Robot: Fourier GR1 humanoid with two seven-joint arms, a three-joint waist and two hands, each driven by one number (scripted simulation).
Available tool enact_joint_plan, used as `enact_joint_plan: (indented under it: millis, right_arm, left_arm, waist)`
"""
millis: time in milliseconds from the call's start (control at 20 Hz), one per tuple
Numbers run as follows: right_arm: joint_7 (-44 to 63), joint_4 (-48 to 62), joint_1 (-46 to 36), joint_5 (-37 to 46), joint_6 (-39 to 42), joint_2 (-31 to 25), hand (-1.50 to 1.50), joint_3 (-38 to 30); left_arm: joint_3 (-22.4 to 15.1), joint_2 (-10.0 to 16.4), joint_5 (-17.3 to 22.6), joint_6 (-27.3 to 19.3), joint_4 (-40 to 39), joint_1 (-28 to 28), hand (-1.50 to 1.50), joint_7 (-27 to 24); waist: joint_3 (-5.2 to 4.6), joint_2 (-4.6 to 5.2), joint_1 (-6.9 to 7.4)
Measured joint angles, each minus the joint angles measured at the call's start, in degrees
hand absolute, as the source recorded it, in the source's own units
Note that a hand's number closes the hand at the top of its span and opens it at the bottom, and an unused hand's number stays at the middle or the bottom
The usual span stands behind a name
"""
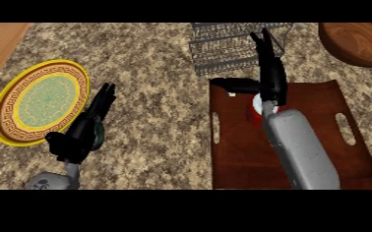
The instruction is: Pick the can from the tray and place it in the tiered basket
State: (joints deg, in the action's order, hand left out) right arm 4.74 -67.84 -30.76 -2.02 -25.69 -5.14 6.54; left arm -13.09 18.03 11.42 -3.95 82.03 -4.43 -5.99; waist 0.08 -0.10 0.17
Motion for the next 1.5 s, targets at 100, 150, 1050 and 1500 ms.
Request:
enact_joint_plan:
  millis: [100, 150, 1050, 1500]
  right_arm:
    - [-2.3, 1.2, -0.3, 2.0, -2.9, 1.4, -1.5, 0.0]
    - [-1.8, 1.1, -0.7, 3.6, -3.8, 1.0, -1.5, 0.7]
    - [49.1, -6.2, -16.1, 19.9, 34.0, -20.5, -1.5, 22.0]
    - [61.3, -16.0, -19.7, 12.6, 41.8, -20.6, -1.5, 22.4]
  left_arm:
    - [0.5, -0.2, 0.4, 1.4, -1.2, -1.4, 0.0, 0.6]
    - [0.5, -0.6, 0.0, 1.4, -2.0, -1.7, 0.0, 0.1]
    - [1.6, -1.1, -0.5, 1.6, -2.1, -0.8, 0.0, 1.1]
    - [1.8, -2.1, -1.3, 1.6, -1.4, -1.1, 0.0, 1.3]
  waist:
    - [0.07, 0.02, -0.08]
    - [0.16, 0.03, -0.17]
    - [-0.19, -1.65, -2.13]
    - [0.16, -0.94, -1.54]
